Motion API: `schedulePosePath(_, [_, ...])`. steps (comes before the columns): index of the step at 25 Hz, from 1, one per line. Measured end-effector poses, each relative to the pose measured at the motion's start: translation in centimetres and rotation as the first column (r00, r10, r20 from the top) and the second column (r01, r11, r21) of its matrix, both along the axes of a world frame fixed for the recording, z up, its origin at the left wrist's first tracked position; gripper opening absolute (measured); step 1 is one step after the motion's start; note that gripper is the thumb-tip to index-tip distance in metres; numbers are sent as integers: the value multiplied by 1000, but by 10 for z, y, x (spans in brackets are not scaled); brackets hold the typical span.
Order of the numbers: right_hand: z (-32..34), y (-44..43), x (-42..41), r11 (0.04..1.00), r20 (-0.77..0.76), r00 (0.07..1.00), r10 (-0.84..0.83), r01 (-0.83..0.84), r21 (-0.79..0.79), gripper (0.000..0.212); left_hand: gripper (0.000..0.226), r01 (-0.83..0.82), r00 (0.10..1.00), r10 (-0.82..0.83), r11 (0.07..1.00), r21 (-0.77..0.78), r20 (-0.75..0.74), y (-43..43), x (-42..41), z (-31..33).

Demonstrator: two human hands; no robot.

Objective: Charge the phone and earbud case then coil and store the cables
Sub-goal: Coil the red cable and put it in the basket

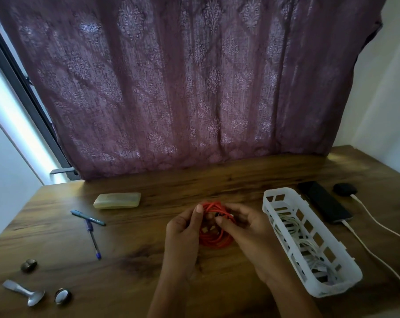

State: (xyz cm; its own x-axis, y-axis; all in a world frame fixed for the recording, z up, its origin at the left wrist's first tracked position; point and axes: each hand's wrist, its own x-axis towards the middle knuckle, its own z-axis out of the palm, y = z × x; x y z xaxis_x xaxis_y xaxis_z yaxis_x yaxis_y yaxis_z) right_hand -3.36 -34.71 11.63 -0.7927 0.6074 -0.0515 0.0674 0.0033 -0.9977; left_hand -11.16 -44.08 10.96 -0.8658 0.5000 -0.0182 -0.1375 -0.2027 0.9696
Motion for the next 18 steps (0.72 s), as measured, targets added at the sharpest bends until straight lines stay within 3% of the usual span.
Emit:
schedulePosePath(4, [-2,-2,-3,998,-27,998,-50,48,-47,24,23,-92,987,76,990,-108,-145,0,-3,-3])
schedulePosePath(8, [-7,-2,-5,945,-76,996,-52,25,-327,27,22,-50,985,30,991,-120,-168,-2,-1,-4])
schedulePosePath(12, [-10,5,-2,962,-13,998,53,-55,-266,36,21,-45,993,30,991,-124,-116,-3,-4,-4])
schedulePosePath(14, [-12,7,0,948,-32,995,99,-104,-301,49,24,-33,996,21,990,-135,-87,-2,-5,-3])
schedulePosePath(18, [-18,10,1,922,-64,994,87,-105,-373,52,27,43,998,-40,997,-64,49,-1,-4,1])
